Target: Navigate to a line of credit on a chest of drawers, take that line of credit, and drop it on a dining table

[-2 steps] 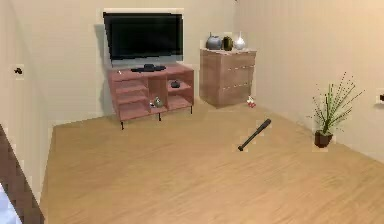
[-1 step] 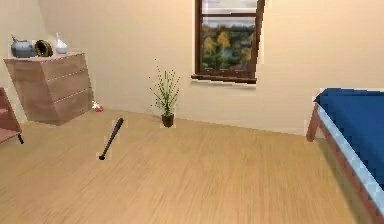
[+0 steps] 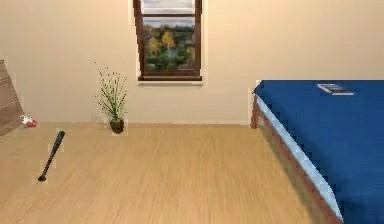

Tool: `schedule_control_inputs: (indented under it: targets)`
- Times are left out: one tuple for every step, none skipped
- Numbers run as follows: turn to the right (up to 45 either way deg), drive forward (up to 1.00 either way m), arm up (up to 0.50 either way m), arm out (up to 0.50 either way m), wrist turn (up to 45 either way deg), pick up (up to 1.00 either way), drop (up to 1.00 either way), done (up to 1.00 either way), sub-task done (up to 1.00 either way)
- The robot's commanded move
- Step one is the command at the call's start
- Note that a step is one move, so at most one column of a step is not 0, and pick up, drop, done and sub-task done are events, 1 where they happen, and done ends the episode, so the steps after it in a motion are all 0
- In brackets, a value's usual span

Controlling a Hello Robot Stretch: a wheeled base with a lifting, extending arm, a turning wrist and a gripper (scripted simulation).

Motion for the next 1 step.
schedule_control_inputs:
  targets:
    - [0.0,0.05,0.00,0.00,0.0,0.00,0.00,0.00,0.00]
